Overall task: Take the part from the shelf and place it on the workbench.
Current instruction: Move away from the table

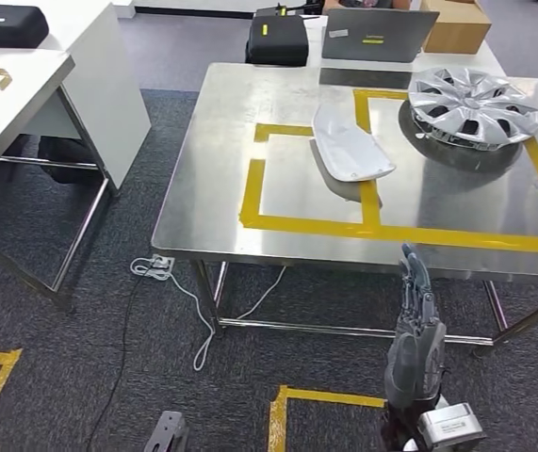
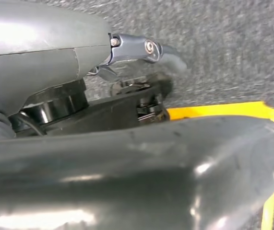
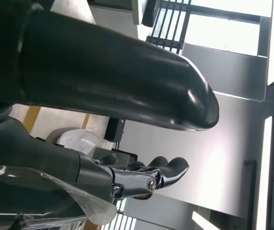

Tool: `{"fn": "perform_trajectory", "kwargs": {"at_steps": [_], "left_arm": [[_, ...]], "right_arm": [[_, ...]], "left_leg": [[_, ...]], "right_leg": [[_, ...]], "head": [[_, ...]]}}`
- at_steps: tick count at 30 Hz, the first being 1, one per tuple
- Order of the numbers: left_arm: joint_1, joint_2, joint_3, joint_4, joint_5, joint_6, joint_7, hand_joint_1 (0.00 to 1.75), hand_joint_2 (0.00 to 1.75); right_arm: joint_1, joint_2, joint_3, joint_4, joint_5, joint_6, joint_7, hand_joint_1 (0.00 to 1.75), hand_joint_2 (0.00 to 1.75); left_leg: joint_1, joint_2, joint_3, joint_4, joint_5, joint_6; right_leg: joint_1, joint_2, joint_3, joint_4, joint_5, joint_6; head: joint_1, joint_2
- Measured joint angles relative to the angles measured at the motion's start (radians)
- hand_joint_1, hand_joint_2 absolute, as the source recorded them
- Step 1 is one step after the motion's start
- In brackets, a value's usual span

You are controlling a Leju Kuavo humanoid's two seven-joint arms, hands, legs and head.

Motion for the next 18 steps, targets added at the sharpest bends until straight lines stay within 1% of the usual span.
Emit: {"fn": "perform_trajectory", "kwargs": {"at_steps": [1, 2, 3, 4, 5, 6, 7, 8, 9, 10, 11, 12, 13, 14, 15, 16, 17, 18], "left_arm": [[0.000, 0.000, 0.000, 0.000, 0.001, 0.000, 0.000, 0.00, 0.00], [0.000, 0.000, 0.000, 0.000, 0.001, 0.000, 0.000, 0.00, 0.00], [0.001, 0.000, 0.000, 0.000, 0.001, 0.000, 0.000, 0.00, 0.00], [0.001, 0.000, 0.000, 0.000, 0.001, 0.000, 0.000, 0.00, 0.00], [0.001, 0.000, 0.000, 0.000, 0.001, 0.000, 0.000, 0.00, 0.00], [0.001, 0.000, 0.000, 0.000, 0.001, 0.000, 0.000, 0.00, 0.00], [0.001, 0.000, 0.000, 0.000, 0.001, 0.000, 0.000, 0.00, 0.00], [0.001, 0.000, 0.000, 0.000, 0.001, 0.000, 0.000, 0.00, 0.00], [0.001, 0.000, 0.000, 0.000, 0.001, 0.000, 0.000, 0.00, 0.00], [0.001, 0.000, 0.000, 0.000, 0.001, 0.000, 0.000, 0.00, 0.00], [0.002, 0.001, 0.000, 0.000, 0.001, 0.000, 0.000, 0.00, 0.00], [0.002, 0.001, 0.000, 0.000, 0.001, 0.000, 0.000, 0.00, 0.00], [0.004, 0.002, 0.000, 0.000, 0.002, 0.000, 0.000, 0.00, 0.00], [0.005, 0.002, 0.000, 0.000, 0.002, 0.000, 0.000, 0.00, 0.00], [0.006, 0.003, 0.000, 0.000, 0.002, 0.000, 0.000, 0.00, 0.00], [0.006, 0.003, 0.000, 0.000, 0.002, 0.000, 0.000, 0.00, 0.00], [0.005, 0.003, 0.000, 0.000, 0.002, 0.000, 0.000, 0.00, 0.00], [0.005, 0.003, 0.000, 0.000, 0.003, 0.000, 0.000, 0.00, 0.00]], "right_arm": [[0.000, 0.000, 0.000, 0.000, 0.000, 0.000, 0.001, 0.00, 0.00], [0.000, 0.000, 0.000, 0.001, 0.000, 0.000, 0.001, 0.00, 0.00], [0.000, 0.000, 0.000, 0.001, 0.000, 0.000, 0.002, 0.00, 0.00], [0.000, 0.000, 0.000, 0.001, 0.000, 0.000, 0.002, 0.00, 0.00], [-0.001, 0.000, 0.000, 0.002, 0.000, 0.000, 0.002, 0.00, 0.00], [-0.002, 0.000, 0.000, 0.002, 0.000, 0.000, 0.002, 0.00, 0.00], [-0.004, 0.000, 0.000, 0.002, 0.000, 0.000, 0.002, 0.00, 0.00], [-0.007, 0.000, 0.001, 0.001, 0.000, 0.000, 0.002, 0.00, 0.00], [-0.009, 0.000, 0.001, 0.001, 0.000, 0.000, 0.001, 0.00, 0.00], [-0.010, 0.000, 0.001, 0.001, 0.001, 0.000, 0.001, 0.00, 0.00], [-0.010, 0.000, 0.001, 0.002, 0.001, 0.000, 0.001, 0.00, 0.00], [-0.010, 0.000, 0.001, 0.002, 0.001, 0.000, 0.001, 0.00, 0.00], [-0.011, 0.000, 0.001, 0.002, 0.001, 0.000, 0.002, 0.00, 0.00], [-0.011, 0.001, 0.001, 0.002, 0.001, 0.000, 0.003, 0.00, 0.00], [-0.012, 0.001, 0.002, 0.002, 0.001, 0.000, 0.003, 0.00, 0.00], [-0.012, 0.001, 0.002, 0.002, 0.000, 0.000, 0.004, 0.00, 0.00], [-0.012, 0.001, 0.002, 0.002, 0.001, 0.000, 0.005, 0.00, 0.00], [-0.012, 0.001, 0.002, 0.002, 0.001, 0.001, 0.007, 0.00, 0.00]], "left_leg": [[-0.002, 0.001, -0.016, 0.001, 0.012, 0.004], [-0.004, 0.001, -0.033, 0.002, 0.025, 0.005], [-0.006, 0.002, -0.051, 0.004, 0.037, 0.005], [-0.008, 0.002, -0.068, 0.008, 0.048, 0.004], [-0.008, 0.002, -0.086, 0.012, 0.058, 0.003], [-0.008, 0.002, -0.100, 0.017, 0.068, 0.000], [-0.010, 0.002, -0.114, 0.024, 0.076, -0.003], [-0.011, 0.002, -0.124, 0.031, 0.084, -0.007], [-0.012, 0.002, -0.130, 0.035, 0.093, -0.012], [-0.012, 0.002, -0.134, 0.037, 0.101, -0.018], [-0.011, 0.002, -0.137, 0.037, 0.110, -0.024], [-0.009, 0.000, -0.142, 0.038, 0.111, -0.030], [-0.008, -0.001, -0.148, 0.049, 0.092, -0.037], [-0.006, -0.002, -0.156, 0.075, 0.054, -0.045], [-0.003, -0.003, -0.166, 0.121, -0.001, -0.052], [-0.001, -0.003, -0.175, 0.183, -0.058, -0.058], [0.001, -0.003, -0.182, 0.249, -0.098, -0.063], [0.002, -0.003, -0.183, 0.300, -0.115, -0.066]], "right_leg": [[0.001, 0.001, -0.015, 0.064, -0.050, 0.001], [0.001, 0.001, -0.024, 0.127, -0.081, 0.002], [0.002, 0.002, -0.022, 0.170, -0.087, 0.002], [0.002, 0.002, -0.005, 0.182, -0.071, 0.002], [0.003, 0.002, 0.029, 0.158, -0.042, 0.000], [0.003, 0.002, 0.080, 0.100, -0.016, -0.002], [0.005, 0.002, 0.141, 0.021, -0.009, -0.004], [0.006, 0.002, 0.193, -0.053, -0.016, -0.008], [0.008, 0.002, 0.225, -0.107, -0.028, -0.011], [0.010, 0.002, 0.238, -0.136, -0.039, -0.016], [0.011, 0.002, 0.231, -0.140, -0.037, -0.022], [0.010, 0.001, 0.220, -0.138, -0.029, -0.028], [0.008, -0.001, 0.210, -0.137, -0.020, -0.035], [0.006, -0.002, 0.198, -0.138, -0.008, -0.042], [0.005, -0.004, 0.186, -0.137, 0.003, -0.047], [0.005, -0.004, 0.175, -0.137, 0.015, -0.050], [0.006, -0.004, 0.164, -0.135, 0.026, -0.050], [0.006, -0.005, 0.152, -0.133, 0.037, -0.050]], "head": [[0.002, 0.000], [0.003, 0.000], [0.003, 0.000], [0.003, 0.000], [0.003, 0.000], [0.003, 0.000], [0.004, 0.000], [0.003, 0.000], [0.003, 0.000], [0.002, 0.000], [0.002, 0.000], [0.002, 0.000], [0.001, 0.000], [-0.001, 0.000], [-0.004, 0.000], [-0.006, 0.000], [-0.007, 0.000], [-0.007, 0.000]]}}
